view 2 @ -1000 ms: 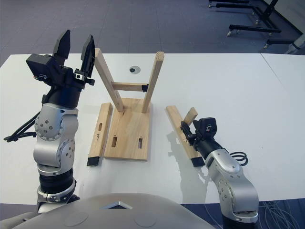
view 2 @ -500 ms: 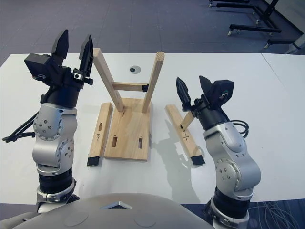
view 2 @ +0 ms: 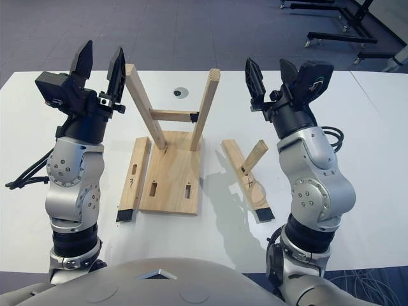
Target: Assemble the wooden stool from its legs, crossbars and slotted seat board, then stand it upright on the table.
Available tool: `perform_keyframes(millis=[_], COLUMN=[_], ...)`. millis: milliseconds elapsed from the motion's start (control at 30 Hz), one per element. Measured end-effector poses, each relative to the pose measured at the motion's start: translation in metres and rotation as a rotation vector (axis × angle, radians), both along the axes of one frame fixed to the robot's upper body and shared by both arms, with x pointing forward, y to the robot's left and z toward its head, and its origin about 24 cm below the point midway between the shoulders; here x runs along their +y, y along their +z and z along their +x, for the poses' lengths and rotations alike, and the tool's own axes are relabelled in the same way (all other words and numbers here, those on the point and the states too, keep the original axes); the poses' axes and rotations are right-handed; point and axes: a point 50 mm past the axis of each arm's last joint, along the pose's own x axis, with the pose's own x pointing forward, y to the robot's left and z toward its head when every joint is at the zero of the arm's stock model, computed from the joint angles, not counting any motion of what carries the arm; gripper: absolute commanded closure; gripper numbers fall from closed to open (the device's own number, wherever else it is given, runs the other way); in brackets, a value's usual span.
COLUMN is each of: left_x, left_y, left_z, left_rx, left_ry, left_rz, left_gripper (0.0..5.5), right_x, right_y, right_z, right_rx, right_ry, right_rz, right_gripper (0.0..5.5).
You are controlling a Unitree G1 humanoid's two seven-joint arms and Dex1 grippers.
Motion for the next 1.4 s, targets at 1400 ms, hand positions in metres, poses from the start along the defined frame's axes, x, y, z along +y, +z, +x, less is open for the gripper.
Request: perform_keyframes(millis=[1400], left_x=[0.001], left_y=[-0.007], left_z=[-0.003], left_rx=[0.02], left_ry=[0.001], left_rz=[-0.008], left_gripper=[2.82], right_x=[0.019], right_y=[-0.044], right_z=[-0.008], right_rx=[0.148], right_ry=[0.043], right_rz=[-0.071], right_gripper=[1.41])
